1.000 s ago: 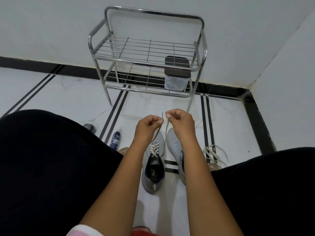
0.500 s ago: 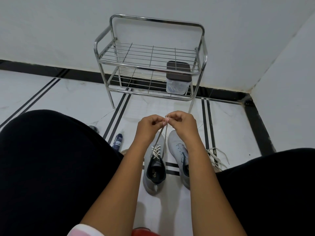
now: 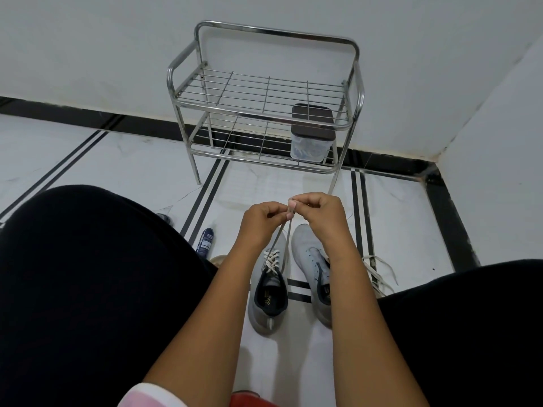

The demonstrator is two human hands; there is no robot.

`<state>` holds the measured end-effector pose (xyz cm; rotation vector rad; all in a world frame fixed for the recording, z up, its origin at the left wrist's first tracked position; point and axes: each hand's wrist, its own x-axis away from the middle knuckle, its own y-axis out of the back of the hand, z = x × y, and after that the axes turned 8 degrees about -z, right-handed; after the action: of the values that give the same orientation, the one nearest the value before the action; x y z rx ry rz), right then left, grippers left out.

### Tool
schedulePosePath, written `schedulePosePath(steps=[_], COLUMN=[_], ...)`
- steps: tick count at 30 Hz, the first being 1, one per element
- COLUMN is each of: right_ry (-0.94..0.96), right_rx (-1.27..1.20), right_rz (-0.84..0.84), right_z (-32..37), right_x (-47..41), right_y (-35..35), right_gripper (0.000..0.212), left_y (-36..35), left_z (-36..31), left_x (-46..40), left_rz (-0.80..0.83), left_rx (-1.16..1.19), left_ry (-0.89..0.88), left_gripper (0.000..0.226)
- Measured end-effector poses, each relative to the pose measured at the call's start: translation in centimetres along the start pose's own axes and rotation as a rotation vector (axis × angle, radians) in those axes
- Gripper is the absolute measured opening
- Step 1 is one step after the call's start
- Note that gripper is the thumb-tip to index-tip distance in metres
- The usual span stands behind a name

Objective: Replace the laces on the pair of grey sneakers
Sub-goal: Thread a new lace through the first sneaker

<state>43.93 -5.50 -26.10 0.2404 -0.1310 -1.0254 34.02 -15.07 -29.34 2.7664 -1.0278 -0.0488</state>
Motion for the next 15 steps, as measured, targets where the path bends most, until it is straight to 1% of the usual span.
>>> schedulePosePath(steps=[5, 9, 15], right_ry=[-0.022, -0.027, -0.029], right_rx=[-0.015, -0.038, -0.047], right_rz=[0.011, 0.008, 0.003], right_z=[0.2, 0.27, 0.34], right_x=[0.05, 0.11, 0.14], right_y=[0.2, 0.23, 0.23], right_gripper=[0.009, 0.006, 0.008], left_y=[0.19, 0.16, 0.13], left_z=[0.02, 0.07, -0.09], left_x=[-0.11, -0.09, 0.07], left_rz=[0.004, 0.003, 0.007], left_rx=[0.003, 0.0, -0.045], left_ry=[0.023, 0.039, -0.001], left_gripper=[0.007, 0.01, 0.011])
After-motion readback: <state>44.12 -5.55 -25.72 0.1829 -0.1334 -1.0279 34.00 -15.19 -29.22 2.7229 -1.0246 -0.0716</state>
